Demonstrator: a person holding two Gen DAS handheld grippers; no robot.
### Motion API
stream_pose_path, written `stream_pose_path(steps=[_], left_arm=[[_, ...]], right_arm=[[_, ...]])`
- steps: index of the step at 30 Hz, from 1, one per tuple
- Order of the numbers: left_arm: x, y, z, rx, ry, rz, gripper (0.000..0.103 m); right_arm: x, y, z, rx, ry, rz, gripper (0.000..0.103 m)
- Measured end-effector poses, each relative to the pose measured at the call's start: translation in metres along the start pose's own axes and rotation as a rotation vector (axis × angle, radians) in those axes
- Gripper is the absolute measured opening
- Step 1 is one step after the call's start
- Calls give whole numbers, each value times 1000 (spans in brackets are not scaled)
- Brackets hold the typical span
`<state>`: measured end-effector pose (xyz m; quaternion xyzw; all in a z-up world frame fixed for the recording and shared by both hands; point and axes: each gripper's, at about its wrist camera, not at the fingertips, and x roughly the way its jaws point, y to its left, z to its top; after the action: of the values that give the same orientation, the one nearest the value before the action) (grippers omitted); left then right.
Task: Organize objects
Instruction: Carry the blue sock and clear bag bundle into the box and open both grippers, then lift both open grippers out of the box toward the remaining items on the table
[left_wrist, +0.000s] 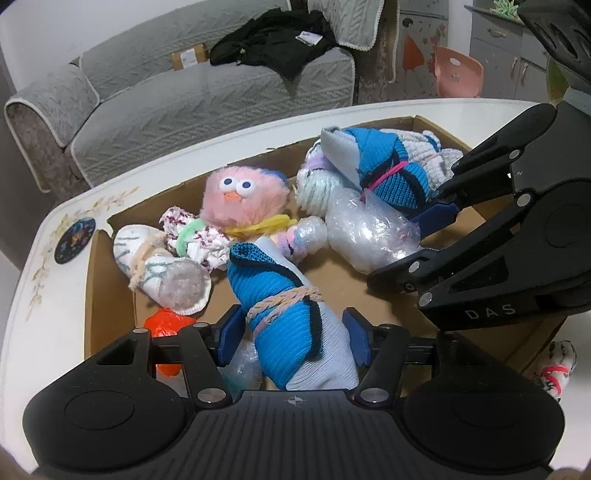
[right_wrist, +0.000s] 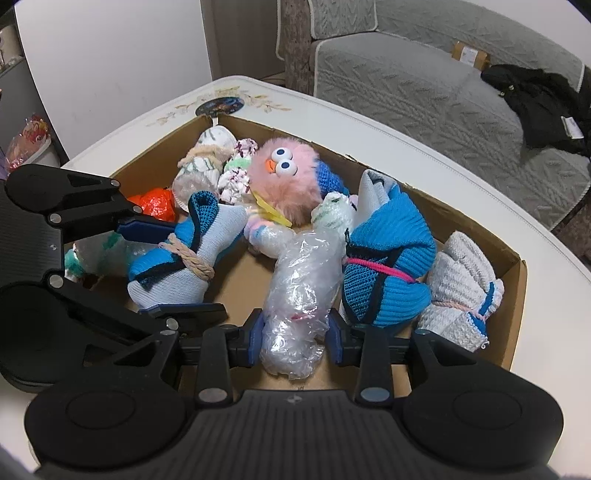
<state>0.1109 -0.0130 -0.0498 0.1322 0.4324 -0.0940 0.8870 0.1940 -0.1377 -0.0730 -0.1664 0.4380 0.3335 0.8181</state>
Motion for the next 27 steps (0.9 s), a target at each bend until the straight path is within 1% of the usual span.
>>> stream_pose_path(steps=[2,6,8,16,27], left_arm=[[0,0,1,3,4,6,69],[-2,1,0,0,1,4,81],[-4,0,1,8,-4,16,81],[-20,4,1,-15,-28,15,86],[-62,2,-6,-48,-84,20,91]], right_arm=[[1,1,0,0,2,-2,33],[-1,1,1,3,7,-11,36],[-3,3,2,-5,6,-15,38],[-17,6,5,-8,-13,-27,45],[-45,19,5,-10,-64,-32,51]])
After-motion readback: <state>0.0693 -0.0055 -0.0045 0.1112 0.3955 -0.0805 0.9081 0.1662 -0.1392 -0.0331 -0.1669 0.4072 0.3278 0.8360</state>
